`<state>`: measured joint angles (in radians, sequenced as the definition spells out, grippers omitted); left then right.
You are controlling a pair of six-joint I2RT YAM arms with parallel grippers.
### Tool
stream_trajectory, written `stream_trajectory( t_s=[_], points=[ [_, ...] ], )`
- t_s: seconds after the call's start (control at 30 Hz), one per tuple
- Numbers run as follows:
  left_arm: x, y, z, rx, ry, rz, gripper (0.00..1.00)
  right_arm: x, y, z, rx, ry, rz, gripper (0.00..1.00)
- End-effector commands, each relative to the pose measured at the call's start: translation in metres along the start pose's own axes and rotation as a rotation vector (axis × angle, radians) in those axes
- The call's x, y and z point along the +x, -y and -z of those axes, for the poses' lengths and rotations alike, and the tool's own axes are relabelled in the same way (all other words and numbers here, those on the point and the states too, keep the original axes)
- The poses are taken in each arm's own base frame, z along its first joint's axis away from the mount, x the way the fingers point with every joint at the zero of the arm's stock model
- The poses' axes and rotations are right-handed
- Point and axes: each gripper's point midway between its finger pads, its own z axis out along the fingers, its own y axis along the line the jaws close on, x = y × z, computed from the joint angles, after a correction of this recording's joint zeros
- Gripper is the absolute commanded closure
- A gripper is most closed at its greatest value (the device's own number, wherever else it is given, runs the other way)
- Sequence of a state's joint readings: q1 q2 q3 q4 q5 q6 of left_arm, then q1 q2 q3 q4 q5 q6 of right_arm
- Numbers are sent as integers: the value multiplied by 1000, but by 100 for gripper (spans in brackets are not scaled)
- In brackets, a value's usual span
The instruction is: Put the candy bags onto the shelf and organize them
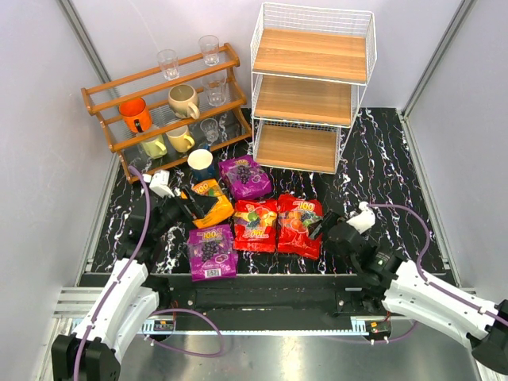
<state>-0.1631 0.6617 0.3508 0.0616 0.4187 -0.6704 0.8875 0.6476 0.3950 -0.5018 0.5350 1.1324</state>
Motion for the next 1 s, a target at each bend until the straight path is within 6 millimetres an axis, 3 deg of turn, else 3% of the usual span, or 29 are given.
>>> stream_trajectory(
  t_s=[0.0,0.63,0.67,0.8,0.97],
  points=[
    [-15,19,1,65,36,-31,1,-14,-12,-8,-57,95,-111,0],
    [-19,25,-3,82,22,-17,1,-13,4,-52,-21,129,-184,9],
    [-19,26,-2,85,21,-17,1,-15,-6,-53,-71,132,-205,10],
    [-18,26,-2,86,20,-14,1,-10,-6,-57,-115,119,-196,21],
    [-18,26,-2,86,19,-10,1,-4,-21,-58,-204,88,-186,27]
  ],
)
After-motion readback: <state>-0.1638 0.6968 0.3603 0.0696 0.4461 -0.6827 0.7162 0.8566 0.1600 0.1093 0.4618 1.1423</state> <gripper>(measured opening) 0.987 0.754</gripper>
